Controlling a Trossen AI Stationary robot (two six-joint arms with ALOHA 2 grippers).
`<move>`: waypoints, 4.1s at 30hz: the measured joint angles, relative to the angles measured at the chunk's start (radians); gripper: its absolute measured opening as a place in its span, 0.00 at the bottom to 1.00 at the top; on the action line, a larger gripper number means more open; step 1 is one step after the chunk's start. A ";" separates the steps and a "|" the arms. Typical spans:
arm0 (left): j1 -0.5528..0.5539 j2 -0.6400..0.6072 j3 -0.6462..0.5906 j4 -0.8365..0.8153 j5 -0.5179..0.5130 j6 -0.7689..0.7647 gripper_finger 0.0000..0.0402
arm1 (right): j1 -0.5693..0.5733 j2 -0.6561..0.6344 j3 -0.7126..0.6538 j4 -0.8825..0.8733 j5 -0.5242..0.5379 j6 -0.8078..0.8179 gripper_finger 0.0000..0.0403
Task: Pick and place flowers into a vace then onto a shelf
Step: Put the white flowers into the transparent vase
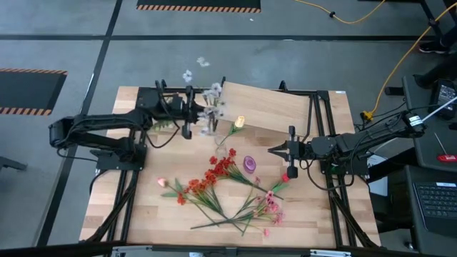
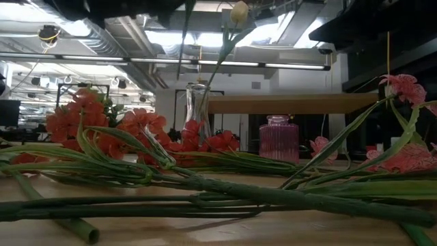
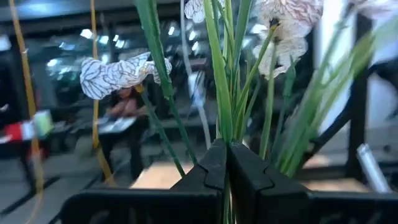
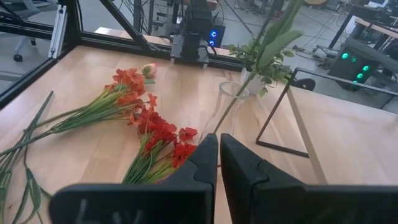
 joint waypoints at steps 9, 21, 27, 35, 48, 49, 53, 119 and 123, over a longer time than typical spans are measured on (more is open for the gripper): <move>-0.030 0.030 0.000 0.078 0.030 -0.058 0.01 | 0.000 0.001 0.000 0.050 0.000 -0.060 0.06; -0.067 0.224 0.000 0.283 0.026 -0.018 0.01 | 0.000 0.001 0.000 0.053 0.000 -0.016 0.06; -0.067 0.293 0.000 0.292 0.024 -0.026 0.01 | 0.000 0.001 0.000 0.046 0.000 0.005 0.06; -0.092 0.343 0.000 0.292 0.023 -0.012 0.01 | 0.000 0.001 0.000 0.039 0.000 0.006 0.06; -0.139 0.401 0.000 0.259 0.015 0.036 0.01 | 0.000 0.001 0.000 0.019 0.000 0.009 0.06; -0.139 0.403 0.000 0.256 0.012 0.036 0.01 | 0.000 0.001 0.000 0.017 0.000 0.009 0.06; -0.139 0.405 0.000 0.255 0.012 0.036 0.01 | 0.000 0.001 0.000 0.016 0.000 0.009 0.06; -0.124 0.487 -0.229 0.598 -0.159 0.009 0.24 | 0.000 0.001 0.000 0.015 -0.001 0.047 0.06; -0.124 0.449 -0.229 0.477 -0.173 0.002 0.32 | 0.000 0.001 0.000 0.014 -0.001 0.047 0.06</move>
